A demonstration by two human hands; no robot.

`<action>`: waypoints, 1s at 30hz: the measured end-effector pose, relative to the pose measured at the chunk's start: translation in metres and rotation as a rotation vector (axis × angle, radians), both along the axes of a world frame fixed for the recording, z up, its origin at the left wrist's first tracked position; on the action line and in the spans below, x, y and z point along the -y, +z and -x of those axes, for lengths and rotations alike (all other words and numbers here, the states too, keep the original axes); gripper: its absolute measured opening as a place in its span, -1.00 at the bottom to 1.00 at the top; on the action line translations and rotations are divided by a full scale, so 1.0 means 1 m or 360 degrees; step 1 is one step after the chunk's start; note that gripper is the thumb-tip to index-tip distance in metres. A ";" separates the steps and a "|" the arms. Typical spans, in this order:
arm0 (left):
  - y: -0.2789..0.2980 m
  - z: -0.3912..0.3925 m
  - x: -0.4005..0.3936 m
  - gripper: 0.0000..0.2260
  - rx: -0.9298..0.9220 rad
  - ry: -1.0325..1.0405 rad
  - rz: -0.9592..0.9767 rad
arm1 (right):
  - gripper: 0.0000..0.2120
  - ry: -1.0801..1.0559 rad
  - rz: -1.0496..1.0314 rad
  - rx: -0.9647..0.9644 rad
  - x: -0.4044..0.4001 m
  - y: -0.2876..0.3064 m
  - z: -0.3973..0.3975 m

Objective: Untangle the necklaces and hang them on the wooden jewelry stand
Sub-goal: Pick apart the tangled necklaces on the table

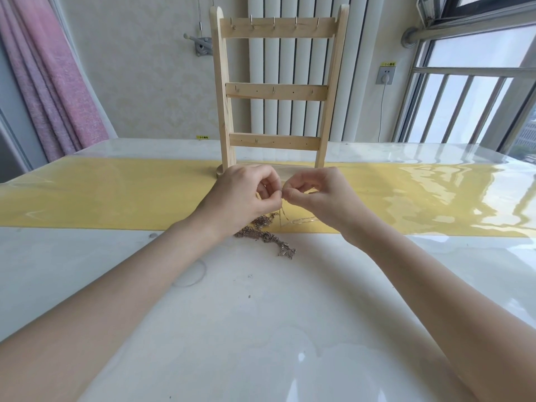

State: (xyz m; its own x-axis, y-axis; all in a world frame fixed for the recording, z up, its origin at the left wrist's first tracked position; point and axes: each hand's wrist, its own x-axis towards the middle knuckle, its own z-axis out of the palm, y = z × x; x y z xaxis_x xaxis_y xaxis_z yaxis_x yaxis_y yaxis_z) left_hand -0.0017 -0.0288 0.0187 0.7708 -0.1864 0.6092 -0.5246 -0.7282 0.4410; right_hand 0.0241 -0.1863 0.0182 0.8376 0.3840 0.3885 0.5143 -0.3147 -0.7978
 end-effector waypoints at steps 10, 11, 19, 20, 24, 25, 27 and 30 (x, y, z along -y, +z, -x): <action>-0.003 -0.001 0.003 -0.83 -0.0198 -0.0075 0.0193 | -0.87 0.0056 -0.0023 -0.0203 0.001 -0.001 0.001; -0.004 0.000 0.004 -0.85 -0.0138 -0.0057 0.0132 | -0.89 0.0038 0.0015 -0.0171 0.001 -0.002 0.001; -0.007 -0.002 0.004 -0.59 -0.0071 -0.0071 -0.0044 | -0.87 0.0013 0.0238 0.0027 -0.001 -0.002 -0.001; -0.007 -0.002 0.004 -0.59 -0.0077 -0.0075 -0.0045 | -0.85 0.0024 0.0254 0.0036 0.000 -0.003 -0.001; -0.008 -0.001 0.003 -0.64 -0.0060 -0.0087 -0.0049 | -0.89 0.0086 0.0246 0.0042 0.001 -0.004 -0.003; -0.008 -0.001 0.003 -0.66 -0.0048 -0.0077 -0.0068 | -0.89 0.0100 0.0248 0.0042 0.001 -0.004 -0.003; -0.009 -0.002 0.003 -0.66 -0.0008 -0.0064 -0.0112 | -0.87 0.0113 0.0264 0.0057 0.001 -0.004 -0.004; -0.011 -0.001 0.003 -0.66 0.0046 -0.0022 -0.0131 | -0.90 0.0107 0.0263 0.0076 0.002 -0.005 -0.004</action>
State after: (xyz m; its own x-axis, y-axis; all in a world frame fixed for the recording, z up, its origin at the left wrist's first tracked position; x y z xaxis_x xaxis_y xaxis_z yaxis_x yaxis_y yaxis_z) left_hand -0.0003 -0.0323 0.0073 0.7500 -0.2472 0.6135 -0.5466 -0.7539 0.3645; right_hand 0.0283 -0.1878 0.0137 0.7900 0.5004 0.3542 0.5747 -0.4031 -0.7122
